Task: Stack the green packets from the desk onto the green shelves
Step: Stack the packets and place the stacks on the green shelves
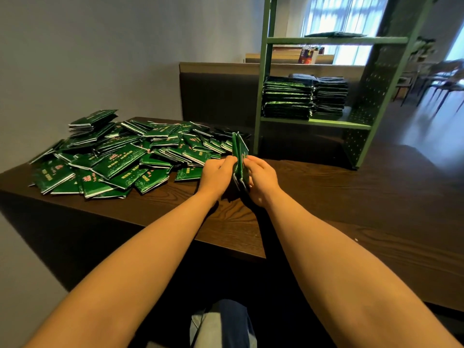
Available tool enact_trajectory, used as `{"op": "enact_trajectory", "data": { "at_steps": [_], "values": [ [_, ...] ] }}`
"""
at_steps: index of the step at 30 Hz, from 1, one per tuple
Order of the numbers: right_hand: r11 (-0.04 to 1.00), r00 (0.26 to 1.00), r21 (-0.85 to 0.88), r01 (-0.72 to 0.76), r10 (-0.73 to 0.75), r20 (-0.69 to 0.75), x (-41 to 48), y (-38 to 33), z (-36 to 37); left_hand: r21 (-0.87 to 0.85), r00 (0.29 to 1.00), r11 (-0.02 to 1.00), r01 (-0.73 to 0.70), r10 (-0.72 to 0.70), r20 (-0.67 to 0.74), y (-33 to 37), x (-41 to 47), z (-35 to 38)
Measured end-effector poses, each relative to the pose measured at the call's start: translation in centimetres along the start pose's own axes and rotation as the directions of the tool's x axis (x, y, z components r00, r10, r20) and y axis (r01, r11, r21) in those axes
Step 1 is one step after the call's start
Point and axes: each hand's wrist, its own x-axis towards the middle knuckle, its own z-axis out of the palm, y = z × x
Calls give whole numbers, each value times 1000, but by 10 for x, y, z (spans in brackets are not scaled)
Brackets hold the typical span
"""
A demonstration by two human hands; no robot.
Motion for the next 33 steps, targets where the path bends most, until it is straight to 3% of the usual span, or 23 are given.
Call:
{"op": "enact_trajectory", "data": {
  "at_steps": [3, 9, 15, 18, 21, 25, 30, 33],
  "values": [
    [1000, 999, 3, 27, -27, -34, 2, 2, 1, 0, 998, 998, 57, -57, 35, 2, 0, -4],
    [997, 994, -51, 54, -58, -91, 1, 6, 3, -35, 997, 996, -79, 78, -22, -3, -3, -9],
    [995, 996, -54, -78, 80, 35, 0, 0, 3, -9, 993, 993, -120, 120, 19, -5, -5, -16],
    [990, 995, -123, -72, 79, 53, 0, -1, 6, -22, 991, 992, -125, 126, 33, -4, -3, -18],
    [978, 999, -206, 2, 6, 38, 3, 3, 8, 205, 987, 971, -122, 140, -74, -11, 2, -25],
    [970, 998, -236, 57, -59, 0, 3, 4, 8, 643, 979, 766, -4, 136, -155, -29, 7, -45],
    [927, 993, -358, 108, -115, -1, 7, 8, 10, 824, 995, 560, 88, -5, -104, -43, 9, -49],
    [919, 993, -380, 107, -118, -7, 7, 9, 10, 829, 996, 554, 78, -9, -88, -46, 11, -46]
  ]
}}
